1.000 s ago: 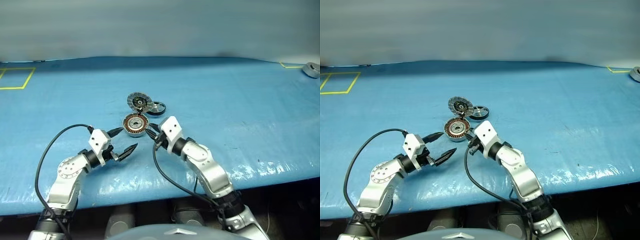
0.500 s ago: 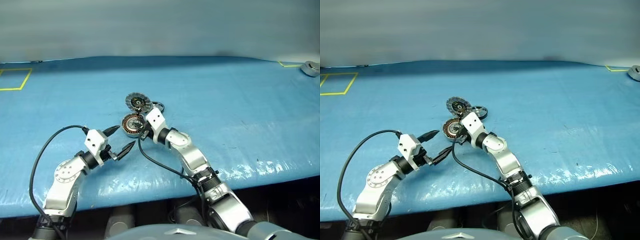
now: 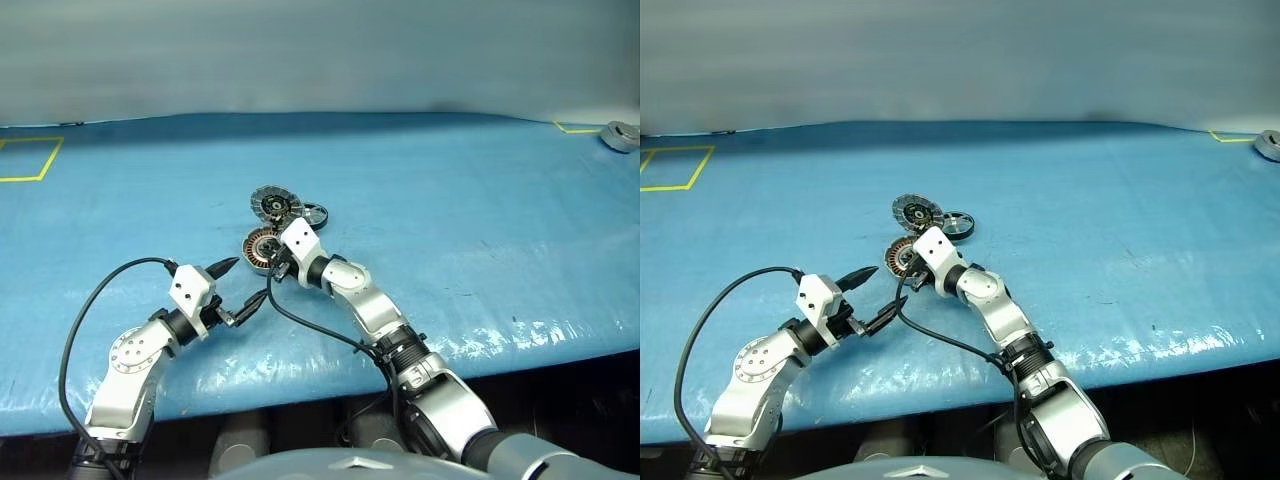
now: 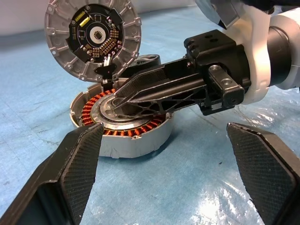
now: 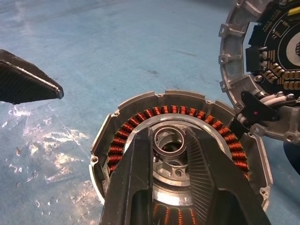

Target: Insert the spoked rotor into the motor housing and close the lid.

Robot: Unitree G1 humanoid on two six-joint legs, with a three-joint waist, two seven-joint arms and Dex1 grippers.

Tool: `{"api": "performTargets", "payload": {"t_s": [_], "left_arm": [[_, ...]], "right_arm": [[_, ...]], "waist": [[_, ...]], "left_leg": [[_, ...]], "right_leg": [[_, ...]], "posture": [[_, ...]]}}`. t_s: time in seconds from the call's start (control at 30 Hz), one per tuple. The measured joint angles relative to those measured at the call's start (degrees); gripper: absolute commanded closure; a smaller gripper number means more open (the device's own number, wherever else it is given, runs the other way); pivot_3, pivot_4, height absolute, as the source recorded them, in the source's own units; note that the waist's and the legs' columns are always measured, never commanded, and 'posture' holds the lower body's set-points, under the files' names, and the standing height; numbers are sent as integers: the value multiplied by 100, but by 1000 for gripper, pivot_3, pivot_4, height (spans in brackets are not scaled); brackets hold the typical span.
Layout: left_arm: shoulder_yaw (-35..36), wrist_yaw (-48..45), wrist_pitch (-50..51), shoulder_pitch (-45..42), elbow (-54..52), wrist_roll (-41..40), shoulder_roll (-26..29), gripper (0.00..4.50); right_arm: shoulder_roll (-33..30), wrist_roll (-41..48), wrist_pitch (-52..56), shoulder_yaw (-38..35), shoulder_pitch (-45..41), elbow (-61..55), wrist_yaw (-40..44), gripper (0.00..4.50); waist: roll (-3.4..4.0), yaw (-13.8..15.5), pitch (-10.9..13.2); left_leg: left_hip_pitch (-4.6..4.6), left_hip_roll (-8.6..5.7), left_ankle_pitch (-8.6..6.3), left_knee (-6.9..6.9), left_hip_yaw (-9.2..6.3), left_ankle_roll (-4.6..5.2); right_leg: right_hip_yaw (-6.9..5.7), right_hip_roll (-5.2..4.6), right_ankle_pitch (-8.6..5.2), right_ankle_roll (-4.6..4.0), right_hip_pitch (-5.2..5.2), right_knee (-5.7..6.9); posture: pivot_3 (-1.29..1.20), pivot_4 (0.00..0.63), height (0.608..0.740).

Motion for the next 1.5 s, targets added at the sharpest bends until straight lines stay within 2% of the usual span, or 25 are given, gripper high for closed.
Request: {"api": "performTargets", "payload": {"t_s": [0.9, 1.1, 1.43, 1.5], "left_arm": [[-112, -158, -288, -8, 434, 301, -1, 0], [-112, -167, -365, -9, 480, 330, -13, 0], [-112, -187, -380, -33, 644, 330, -65, 0], [-112, -197, -380, -40, 655, 329, -71, 0]], "right_arm": [[25, -160, -15, -53, -38, 33, 17, 3843], [-44, -285, -122, -46, -38, 32, 3, 1837], [3, -90, -56, -144, -21, -42, 134, 1837], [64, 56, -14, -225, -17, -104, 160, 2248]], "waist": [[1, -37, 1], [1, -44, 0], [1, -62, 1], [1, -70, 1]], "left_leg": [[0, 1, 0, 0, -2, 0], [0, 0, 0, -2, -2, 0], [-2, 1, 0, -3, -3, 0], [-2, 2, 0, -4, -3, 0]], "right_leg": [[0, -1, 0, 0, 0, 0], [0, -2, 0, 0, -1, 0], [-1, -2, 0, 0, -2, -1], [-1, -1, 0, 1, -3, 0]], "posture": [[0, 150, 740], [0, 150, 740], [0, 150, 740], [0, 150, 740]]}}
